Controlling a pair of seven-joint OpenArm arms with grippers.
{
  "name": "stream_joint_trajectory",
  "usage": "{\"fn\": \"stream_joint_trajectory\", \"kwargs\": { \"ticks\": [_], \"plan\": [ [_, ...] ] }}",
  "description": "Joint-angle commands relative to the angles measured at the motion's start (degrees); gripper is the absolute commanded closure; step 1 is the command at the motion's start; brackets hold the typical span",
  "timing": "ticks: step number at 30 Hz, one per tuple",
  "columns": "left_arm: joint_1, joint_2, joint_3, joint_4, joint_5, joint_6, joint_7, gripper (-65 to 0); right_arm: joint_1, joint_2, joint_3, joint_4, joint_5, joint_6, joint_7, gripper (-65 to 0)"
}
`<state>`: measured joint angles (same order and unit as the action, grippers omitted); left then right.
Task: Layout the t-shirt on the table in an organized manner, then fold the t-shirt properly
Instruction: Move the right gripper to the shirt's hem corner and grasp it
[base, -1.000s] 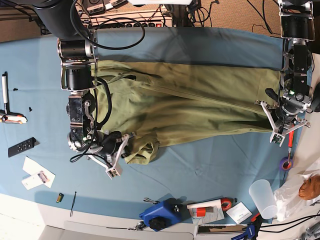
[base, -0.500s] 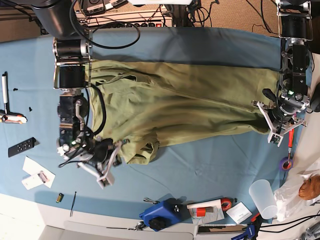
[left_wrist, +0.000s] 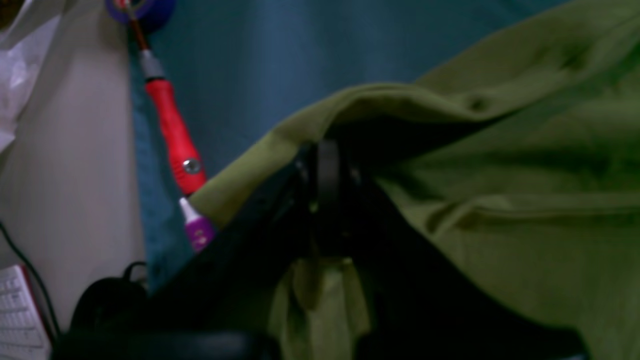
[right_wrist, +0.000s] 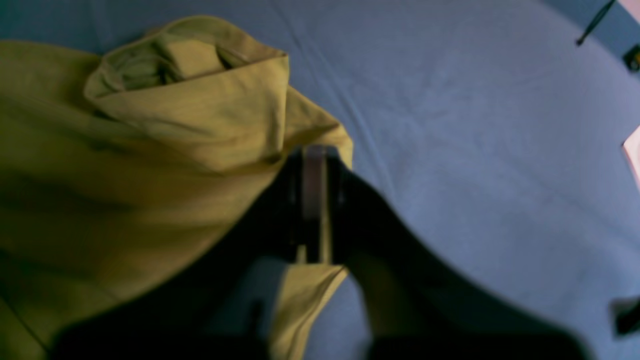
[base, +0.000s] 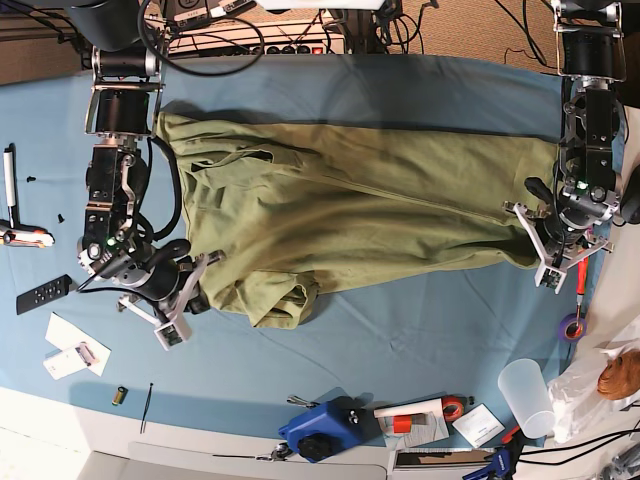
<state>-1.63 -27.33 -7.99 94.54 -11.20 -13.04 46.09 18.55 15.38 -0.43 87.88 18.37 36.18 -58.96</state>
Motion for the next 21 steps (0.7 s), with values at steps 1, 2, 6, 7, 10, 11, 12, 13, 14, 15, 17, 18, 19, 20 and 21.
{"fn": "stream_joint_trajectory", "kwargs": {
  "ticks": [1, 2, 6, 7, 10, 11, 12, 13, 14, 15, 17, 18, 19, 20, 21],
  "plan": [
    [-0.92, -0.92, -0.44, 0.98, -0.02, 0.35, -1.03, 0.0, 1.44, 0.39, 0.07, 1.16, 0.70, -0.02, 1.05, -18.9],
    [-0.94, -0.94, -0.44, 0.98, 0.00, 0.37, -1.03, 0.0, 1.44, 0.35, 0.00, 1.16, 0.68, -0.02, 1.03, -24.4],
    [-0.94, -0.92, -0.44, 0.98, -0.04, 0.37, -1.07, 0.0, 1.92, 0.33, 0.00, 0.00, -1.90, -2.38, 7.32, -26.6],
    [-0.96, -0.90, -0.44, 0.98, -0.07, 0.37, -1.09, 0.0, 2.54, 0.33, 0.00, -1.46, -2.95, -3.69, 8.76, -26.6],
    [-0.94, -0.87, -0.44, 0.98, -1.38, 0.35, -1.09, 0.0, 6.21, 0.20, 0.00, -9.25, -3.28, -4.00, 9.51, -26.6],
    [-0.94, -0.90, -0.44, 0.98, -1.77, 0.35, -1.07, 0.0, 7.69, -0.11, 0.00, -12.46, -3.26, -3.58, 9.49, -26.6],
    [-0.94, -0.87, -0.44, 0.98, -2.03, 0.35, -1.09, 0.0, 9.09, -0.48, 0.00, -15.56, -3.23, -2.58, 9.55, -26.6],
    [-0.94, -0.90, -0.44, 0.98, -2.16, 0.35, -1.09, 0.0, 10.45, -1.05, 0.00, -18.56, -3.15, -1.07, 9.57, -26.6],
    [-0.94, -0.87, -0.44, 0.98, -2.14, 0.35, -1.09, 0.0, 11.69, -1.73, 0.00, -21.14, -3.17, -0.11, 9.81, -26.6],
    [-0.94, -0.87, -0.44, 0.98, -2.14, 0.35, -1.07, 0.0, 12.72, -2.49, 0.00, -23.43, -3.15, 0.85, 10.12, -26.6],
    [-0.94, -0.87, -0.44, 0.98, -2.14, 0.35, -1.09, 0.0, 13.99, -4.02, 0.00, -26.56, -2.97, 1.99, 10.49, -26.6],
    [-0.94, -0.87, -0.44, 0.98, -2.14, 0.35, -1.09, 0.0, 14.23, -4.76, 0.00, -27.54, -3.02, 2.19, 10.51, -26.6],
    [-0.94, -0.87, -0.44, 0.98, -2.14, 0.35, -1.07, 0.0, 14.34, -5.44, 0.00, -28.50, -3.04, 2.21, 10.43, -26.6],
    [-0.94, -0.90, -0.44, 0.98, -2.14, 0.35, -1.09, 0.0, 14.34, -6.05, 0.00, -29.33, -2.99, 2.36, 10.05, -26.6],
    [-0.94, -0.90, -0.44, 0.98, -2.14, 0.35, -1.09, 0.0, 14.25, -6.62, 0.00, -29.99, -2.99, 2.64, 9.20, -26.6]
  ]
}}
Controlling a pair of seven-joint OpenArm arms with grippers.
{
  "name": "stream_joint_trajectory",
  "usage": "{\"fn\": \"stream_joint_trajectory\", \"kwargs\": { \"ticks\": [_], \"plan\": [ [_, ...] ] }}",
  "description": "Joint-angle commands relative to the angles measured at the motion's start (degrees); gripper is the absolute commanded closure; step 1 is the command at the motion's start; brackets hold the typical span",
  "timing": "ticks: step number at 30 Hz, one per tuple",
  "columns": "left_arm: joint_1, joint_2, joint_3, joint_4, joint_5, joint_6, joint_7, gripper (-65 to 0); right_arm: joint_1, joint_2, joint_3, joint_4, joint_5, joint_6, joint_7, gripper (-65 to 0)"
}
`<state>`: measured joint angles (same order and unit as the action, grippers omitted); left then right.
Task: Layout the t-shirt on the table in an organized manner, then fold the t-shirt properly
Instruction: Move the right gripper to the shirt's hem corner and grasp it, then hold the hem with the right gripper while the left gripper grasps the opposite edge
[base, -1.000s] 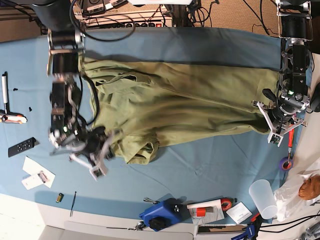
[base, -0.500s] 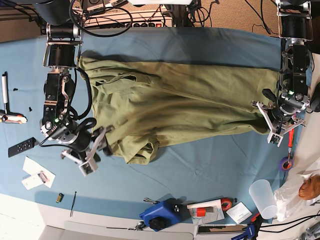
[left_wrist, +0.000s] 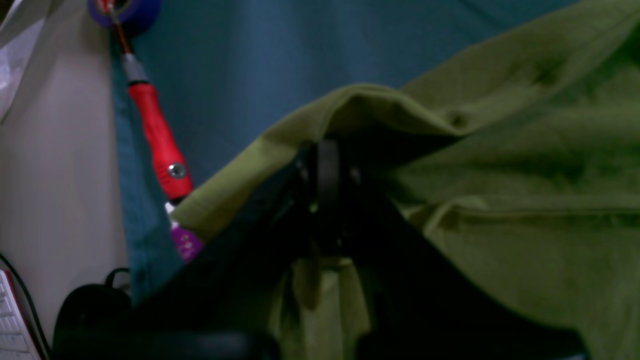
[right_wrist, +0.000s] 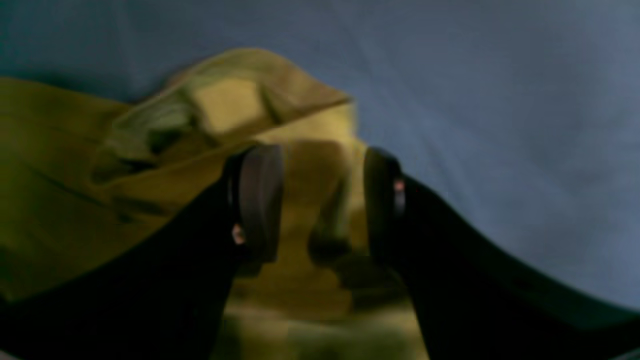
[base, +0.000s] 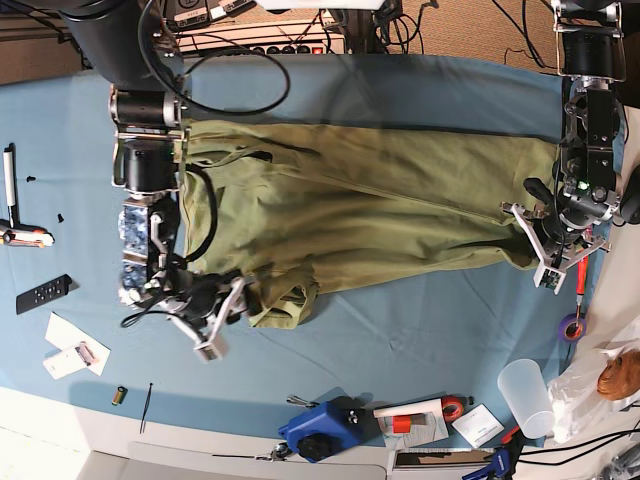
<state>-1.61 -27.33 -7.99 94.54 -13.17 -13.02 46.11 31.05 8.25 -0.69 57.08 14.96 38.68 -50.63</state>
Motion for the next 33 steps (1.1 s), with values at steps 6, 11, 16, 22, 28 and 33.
{"fn": "stream_joint_trajectory", "kwargs": {
  "ticks": [6, 11, 16, 22, 28, 33],
  "plan": [
    [-0.96, -0.87, -0.44, 0.98, -0.17, 0.33, -1.14, 0.0, 1.01, -0.92, -2.99, -1.40, 0.66, 1.32, 0.39, -26.6],
    [-0.96, -0.37, -0.44, 0.98, -0.17, 0.31, -1.14, 0.0, 1.01, -0.94, -12.02, -1.44, -0.68, -1.75, 0.22, -17.6],
    [-0.96, -0.13, -0.44, 0.98, -0.15, -0.07, -1.09, 0.0, 1.01, -0.94, -18.05, -1.44, -7.45, -9.46, 0.72, 0.0],
    [-0.96, -0.13, -0.44, 0.98, -0.17, -0.07, -1.09, 0.0, 1.03, -0.20, -17.49, 2.19, -11.80, -14.99, -2.93, 0.0],
    [-0.96, -0.13, -0.44, 0.98, -0.17, -0.07, -1.09, 0.0, -0.46, 3.17, -17.46, 15.19, -9.75, -16.72, -6.84, 0.0],
    [-0.96, -0.13, -0.44, 0.98, -0.13, -0.07, -1.09, 0.0, -5.75, 6.19, -17.46, 27.28, -9.22, -17.84, -7.80, 0.0]
  ]
}}
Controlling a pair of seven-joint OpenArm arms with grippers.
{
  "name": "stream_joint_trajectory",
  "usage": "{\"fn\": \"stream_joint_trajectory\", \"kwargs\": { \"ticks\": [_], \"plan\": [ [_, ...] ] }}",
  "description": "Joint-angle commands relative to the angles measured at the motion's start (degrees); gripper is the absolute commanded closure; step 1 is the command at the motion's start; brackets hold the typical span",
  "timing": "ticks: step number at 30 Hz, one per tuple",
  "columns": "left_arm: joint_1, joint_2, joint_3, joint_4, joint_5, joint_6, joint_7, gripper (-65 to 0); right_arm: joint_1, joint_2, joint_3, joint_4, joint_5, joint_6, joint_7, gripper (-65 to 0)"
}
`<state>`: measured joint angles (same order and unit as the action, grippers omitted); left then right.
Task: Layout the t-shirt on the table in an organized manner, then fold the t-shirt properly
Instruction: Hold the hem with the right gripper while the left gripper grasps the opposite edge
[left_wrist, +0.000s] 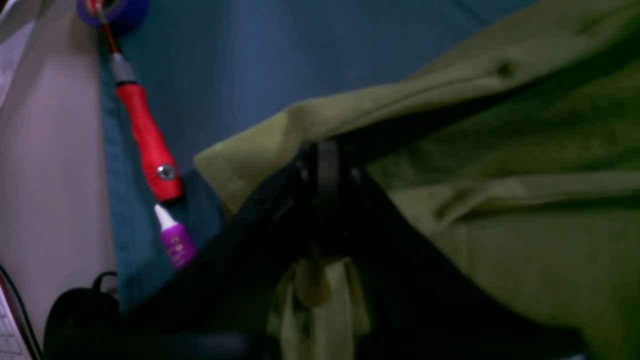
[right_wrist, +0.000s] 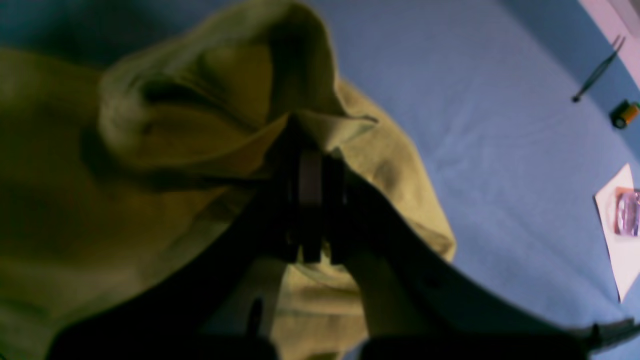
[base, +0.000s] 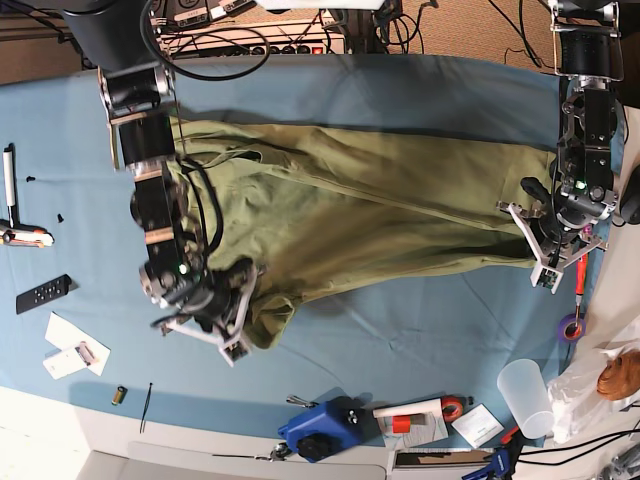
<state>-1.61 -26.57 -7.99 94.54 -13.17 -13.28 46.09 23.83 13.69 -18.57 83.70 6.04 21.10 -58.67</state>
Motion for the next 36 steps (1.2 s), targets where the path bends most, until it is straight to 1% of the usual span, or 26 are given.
{"fn": "stream_joint_trajectory", "kwargs": {
  "ticks": [1, 3, 7, 11, 15, 17, 20, 24, 26, 30, 33, 36],
  "plan": [
    [-0.96, -0.90, -0.44, 0.98, -0.15, 0.20, -1.09, 0.0, 0.39, 1.27, 0.42, 2.32, -0.31, -0.61, 0.33, 0.0],
    [-0.96, -0.90, -0.44, 0.98, -0.15, 0.20, -1.07, 0.0, -1.44, 1.90, 0.42, 4.50, -0.52, -1.46, 0.72, 0.0],
    [-0.96, -0.92, -0.44, 0.98, -0.04, 0.22, -0.94, 0.0, -3.93, 2.08, 0.70, 5.09, -1.44, -1.62, 2.10, 0.0],
    [-0.96, -0.94, -0.44, 0.98, 1.60, 0.24, 0.11, 0.0, -5.79, 2.05, 0.70, 6.05, -1.62, -1.62, 1.97, 0.0],
    [-0.94, -0.92, -0.44, 1.49, 1.49, 1.64, 2.51, 0.0, -7.93, 2.05, 0.70, 10.58, -2.19, -1.64, 1.70, 0.0],
    [-0.96, -0.92, -0.44, 2.45, 1.51, 1.92, 2.58, 0.0, -8.94, 2.05, 0.70, 13.44, -2.95, -1.68, 1.70, 0.0],
    [-0.98, -0.94, -0.44, 4.74, 1.53, 1.92, 2.12, 0.0, -9.60, 2.03, 0.70, 16.20, -3.10, -3.21, 1.70, 0.0],
    [-0.96, -0.94, -0.44, 7.39, 1.57, 1.92, 1.95, 0.0, -9.77, 2.03, 0.68, 16.81, -4.68, -4.11, 1.68, 0.0],
    [-1.07, -0.94, -0.44, 7.98, 1.55, 1.90, 0.66, 0.0, -9.86, 2.03, 0.68, 16.81, -5.77, -4.72, 1.73, 0.0],
    [-1.51, -0.92, -0.44, 7.96, 1.62, 1.88, -5.53, 0.0, -9.86, 2.01, 0.68, 16.81, -5.88, -5.14, 1.95, 0.0],
    [-2.32, -0.94, -0.44, 7.50, 1.70, 1.44, -5.92, 0.0, -9.86, 2.01, 0.68, 16.81, -5.86, -5.14, 1.97, 0.0],
    [-2.38, -0.92, -0.44, 5.31, 3.04, 1.29, -6.80, 0.0, -9.86, 2.01, 0.68, 16.81, -5.88, -5.11, 1.90, 0.0]
  ]
}}
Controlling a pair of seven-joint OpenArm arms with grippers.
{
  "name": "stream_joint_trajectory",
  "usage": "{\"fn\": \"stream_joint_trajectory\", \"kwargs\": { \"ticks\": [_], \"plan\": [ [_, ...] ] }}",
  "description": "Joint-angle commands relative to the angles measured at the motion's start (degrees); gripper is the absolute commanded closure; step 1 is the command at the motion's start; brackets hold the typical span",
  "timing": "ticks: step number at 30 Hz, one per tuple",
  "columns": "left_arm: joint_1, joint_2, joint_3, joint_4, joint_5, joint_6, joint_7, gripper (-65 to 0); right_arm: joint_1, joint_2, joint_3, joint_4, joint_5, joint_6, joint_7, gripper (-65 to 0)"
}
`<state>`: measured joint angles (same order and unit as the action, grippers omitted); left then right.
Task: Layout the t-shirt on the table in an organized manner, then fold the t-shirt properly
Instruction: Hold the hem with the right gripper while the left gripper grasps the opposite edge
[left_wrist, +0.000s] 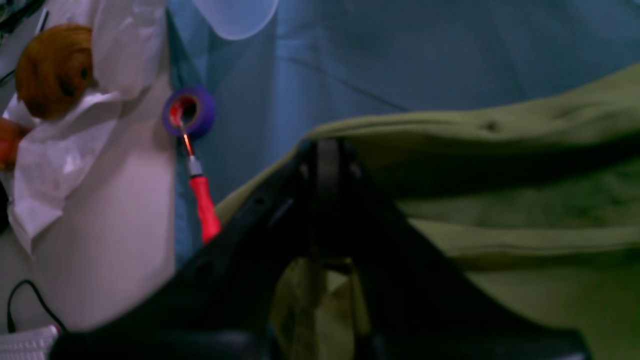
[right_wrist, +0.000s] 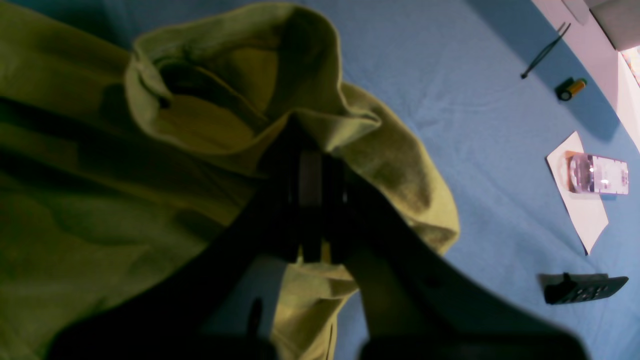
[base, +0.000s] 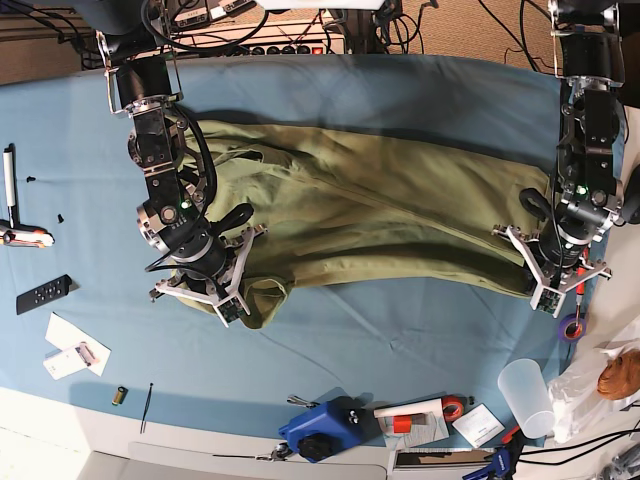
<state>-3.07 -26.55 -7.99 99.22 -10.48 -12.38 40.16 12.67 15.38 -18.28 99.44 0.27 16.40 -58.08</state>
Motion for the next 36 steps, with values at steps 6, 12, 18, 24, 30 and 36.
{"fn": "stream_joint_trajectory", "kwargs": {
  "ticks": [6, 12, 18, 24, 30, 36],
  "plan": [
    [-1.09, -0.96, -0.44, -6.14, 5.51, 0.85, -1.79, 0.0, 1.29, 0.35, 0.39, 1.07, -0.11, -0.39, 1.33, 0.0],
    [-1.09, -0.96, -0.44, -6.82, 5.81, 0.94, -4.35, -19.7, 1.29, 0.35, 0.39, 1.07, -0.11, -0.37, 1.31, 0.0],
    [-2.03, -1.01, -0.44, -6.82, 5.84, -1.27, -5.81, -23.6, 1.29, 0.35, 0.39, 1.07, -0.11, -0.37, 1.29, 0.0],
    [-3.85, -2.12, -0.42, -8.66, 5.79, -11.37, -8.44, -25.4, 1.29, 0.35, 0.39, 1.07, -0.11, -0.37, 1.07, 0.0],
    [-3.93, -5.57, -0.37, -12.87, 5.88, -16.70, -11.50, -29.5, 1.29, 0.35, 0.39, 1.07, -0.11, -0.37, 0.98, 0.0],
    [-4.55, -8.41, -0.37, -19.02, 6.01, -17.75, -13.73, -29.5, 1.29, 0.35, 0.39, 1.07, -0.11, -0.37, 1.09, 0.0]
  ]
}}
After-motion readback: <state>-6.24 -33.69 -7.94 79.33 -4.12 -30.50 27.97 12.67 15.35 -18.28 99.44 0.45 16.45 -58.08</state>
